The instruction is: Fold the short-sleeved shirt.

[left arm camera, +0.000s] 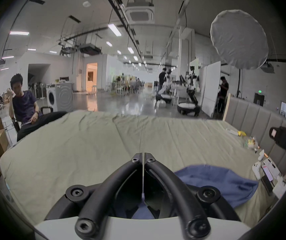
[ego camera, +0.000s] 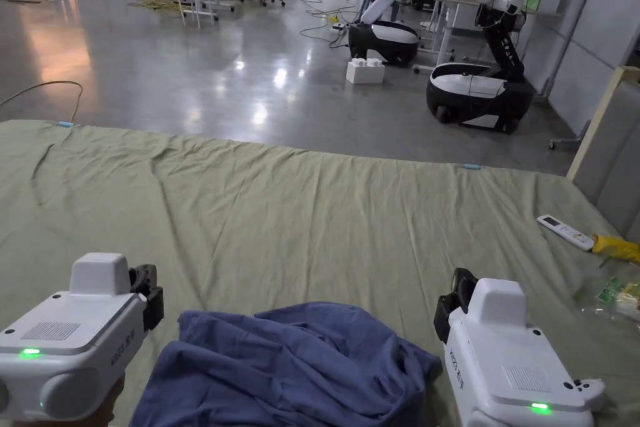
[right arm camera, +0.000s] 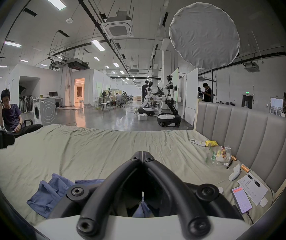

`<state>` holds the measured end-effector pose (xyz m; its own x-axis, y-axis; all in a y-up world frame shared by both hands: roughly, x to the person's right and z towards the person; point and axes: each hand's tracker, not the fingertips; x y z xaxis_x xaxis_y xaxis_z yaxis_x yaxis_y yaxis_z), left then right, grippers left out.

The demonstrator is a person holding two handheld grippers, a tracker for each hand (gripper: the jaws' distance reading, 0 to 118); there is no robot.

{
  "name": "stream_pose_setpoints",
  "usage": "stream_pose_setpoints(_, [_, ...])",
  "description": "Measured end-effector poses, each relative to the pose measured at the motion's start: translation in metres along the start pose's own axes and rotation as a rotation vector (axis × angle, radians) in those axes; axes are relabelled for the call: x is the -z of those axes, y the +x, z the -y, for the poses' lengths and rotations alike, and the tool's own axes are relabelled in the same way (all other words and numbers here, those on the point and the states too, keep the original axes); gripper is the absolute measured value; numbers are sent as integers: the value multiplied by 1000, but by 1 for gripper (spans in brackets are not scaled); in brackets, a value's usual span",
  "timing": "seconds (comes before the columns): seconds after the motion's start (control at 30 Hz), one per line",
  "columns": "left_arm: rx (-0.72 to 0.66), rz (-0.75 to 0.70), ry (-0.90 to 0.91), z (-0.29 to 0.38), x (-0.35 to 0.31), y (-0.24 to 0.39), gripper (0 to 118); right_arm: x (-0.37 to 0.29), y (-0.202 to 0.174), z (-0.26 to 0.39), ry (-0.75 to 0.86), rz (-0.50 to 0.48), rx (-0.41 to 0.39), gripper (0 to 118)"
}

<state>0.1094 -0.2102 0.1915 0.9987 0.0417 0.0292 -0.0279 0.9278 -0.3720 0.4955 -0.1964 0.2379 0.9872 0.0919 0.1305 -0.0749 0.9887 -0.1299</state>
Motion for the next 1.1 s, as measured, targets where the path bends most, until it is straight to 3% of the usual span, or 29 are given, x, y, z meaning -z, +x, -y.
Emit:
stream_pose_setpoints(0.2, [-75, 57, -339, 55, 48, -26, 2, 1, -3, 12, -31, -10, -12, 0])
stream_pose_setpoints(0.23, [-85, 58, -392, 63, 55, -29, 8, 2, -3, 14, -38, -11, -14, 0])
stream_pose_setpoints(0.33, [-142, 52, -534, 90, 73, -34, 62, 3, -3, 21, -62, -12, -15, 0])
stream_pose_setpoints(0.37, [-158, 46, -571, 99, 78, -35, 72, 3, -4, 23, -69, -13, -18, 0])
stream_pose_setpoints(0.53, [-128, -31, -685, 134, 97, -29, 72, 3, -4, 33, -101, -14, -31, 0])
stream_pose_setpoints(0.7, [32, -62, -614, 142, 88, -6, 69, 3, -2, 42, -125, -9, -35, 0])
stream_pose_setpoints(0.73, [51, -49, -601, 143, 86, -1, 62, 4, -1, 44, -130, -7, -35, 0])
stream_pose_setpoints(0.83, [160, -10, -581, 145, 87, 12, 16, 10, 3, 50, -153, -5, -16, 0])
stream_pose_setpoints(0.87, [172, 3, -586, 146, 87, 15, 9, 12, 6, 52, -161, -4, -8, 0])
stream_pose_setpoints(1.0, [62, 19, -580, 139, 85, 1, 6, 26, 25, 55, -192, 11, 19, 0])
stream_pose_setpoints(1.1, [51, 20, -525, 127, 72, -9, 6, 52, 48, 58, -315, -5, 58, 1])
